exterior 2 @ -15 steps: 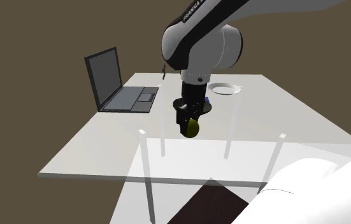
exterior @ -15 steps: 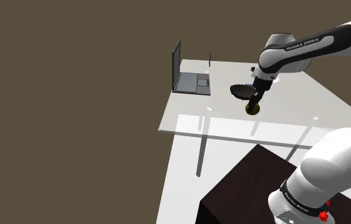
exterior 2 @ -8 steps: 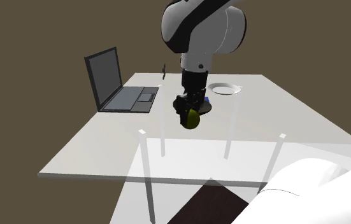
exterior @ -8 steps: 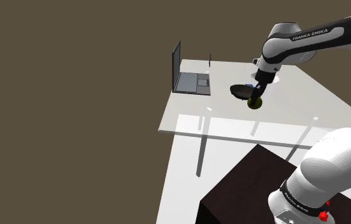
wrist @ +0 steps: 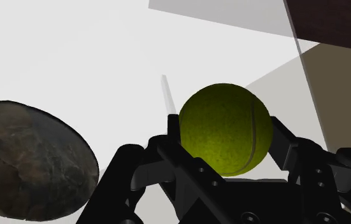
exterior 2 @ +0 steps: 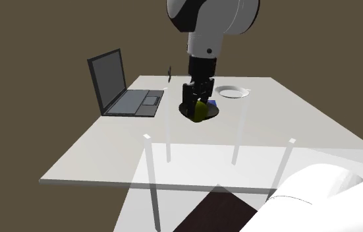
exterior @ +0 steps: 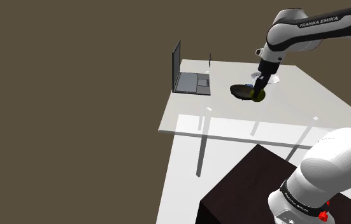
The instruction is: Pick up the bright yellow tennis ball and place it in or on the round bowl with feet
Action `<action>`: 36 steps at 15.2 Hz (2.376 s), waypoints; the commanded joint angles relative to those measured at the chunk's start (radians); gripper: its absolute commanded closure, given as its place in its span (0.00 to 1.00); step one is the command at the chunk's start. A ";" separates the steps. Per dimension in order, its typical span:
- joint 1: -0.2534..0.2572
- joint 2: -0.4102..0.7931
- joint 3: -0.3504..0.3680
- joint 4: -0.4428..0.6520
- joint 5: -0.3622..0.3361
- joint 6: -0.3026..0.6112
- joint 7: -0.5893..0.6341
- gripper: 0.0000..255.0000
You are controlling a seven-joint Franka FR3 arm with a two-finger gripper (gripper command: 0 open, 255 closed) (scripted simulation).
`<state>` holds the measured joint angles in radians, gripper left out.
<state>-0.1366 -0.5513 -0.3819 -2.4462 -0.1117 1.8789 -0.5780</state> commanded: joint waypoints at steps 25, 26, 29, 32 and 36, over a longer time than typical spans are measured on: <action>-0.054 0.822 -0.213 0.760 0.342 -0.047 -0.417 1.00; -0.054 0.825 -0.212 0.750 0.344 -0.034 -0.419 1.00; -0.054 0.835 -0.209 0.721 0.352 0.002 -0.426 1.00; -0.055 0.847 -0.206 0.695 0.361 0.037 -0.434 1.00; -0.056 0.853 -0.204 0.683 0.366 0.054 -0.438 1.00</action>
<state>-0.1928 0.3023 -0.5862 -1.7610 0.2540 1.9308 -1.0166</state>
